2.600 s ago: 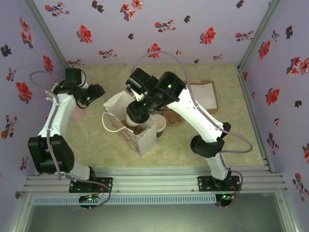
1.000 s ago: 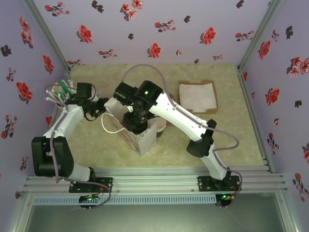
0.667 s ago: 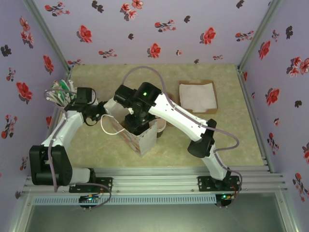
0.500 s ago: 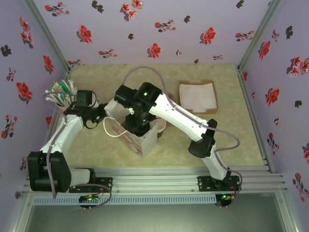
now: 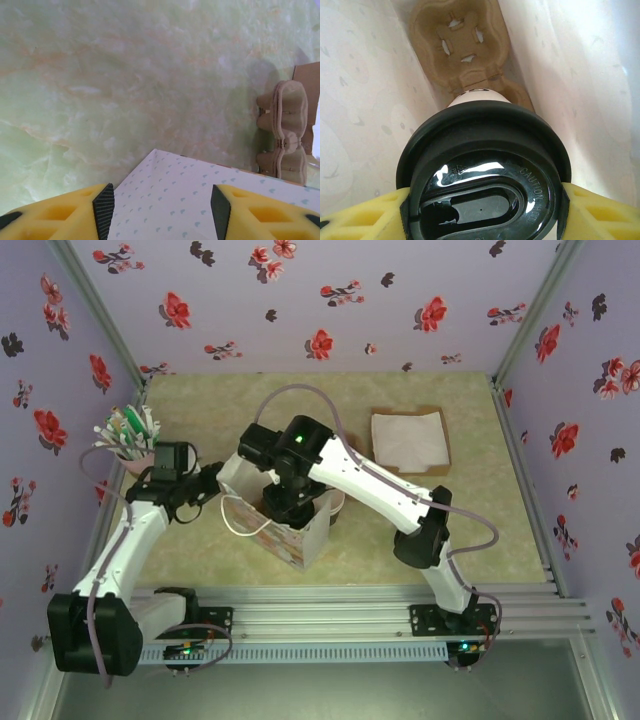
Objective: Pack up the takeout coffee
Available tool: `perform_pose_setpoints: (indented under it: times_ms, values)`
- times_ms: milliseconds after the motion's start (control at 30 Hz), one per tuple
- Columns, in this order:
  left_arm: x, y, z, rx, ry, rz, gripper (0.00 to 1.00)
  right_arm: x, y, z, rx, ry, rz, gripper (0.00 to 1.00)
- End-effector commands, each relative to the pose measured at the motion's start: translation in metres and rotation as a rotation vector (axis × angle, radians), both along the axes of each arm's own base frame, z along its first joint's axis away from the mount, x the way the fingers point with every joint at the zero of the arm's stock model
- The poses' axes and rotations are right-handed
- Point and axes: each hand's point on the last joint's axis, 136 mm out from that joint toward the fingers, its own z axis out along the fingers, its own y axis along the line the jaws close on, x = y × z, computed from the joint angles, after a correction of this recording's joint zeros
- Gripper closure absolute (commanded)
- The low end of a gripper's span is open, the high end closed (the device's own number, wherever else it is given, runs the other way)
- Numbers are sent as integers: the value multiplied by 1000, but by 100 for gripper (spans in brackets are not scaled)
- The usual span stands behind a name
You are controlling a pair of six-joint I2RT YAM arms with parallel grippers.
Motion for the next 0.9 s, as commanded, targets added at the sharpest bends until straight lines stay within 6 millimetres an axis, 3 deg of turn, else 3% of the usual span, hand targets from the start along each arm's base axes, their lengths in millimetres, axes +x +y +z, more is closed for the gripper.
perform_pose_setpoints:
  times_ms: [0, 300, 867]
  values:
    - [-3, 10, 8, 21, -6, 33, 43, -28, -44, 9, -138, 78, 1, 35]
    - [-13, 8, 33, 8, -29, -2, 41, -26, -48, -1, -196, 56, 78, 36]
    - [-98, 34, 57, 99, 27, 51, 47, -22, -51, -1, -208, 31, 77, 37]
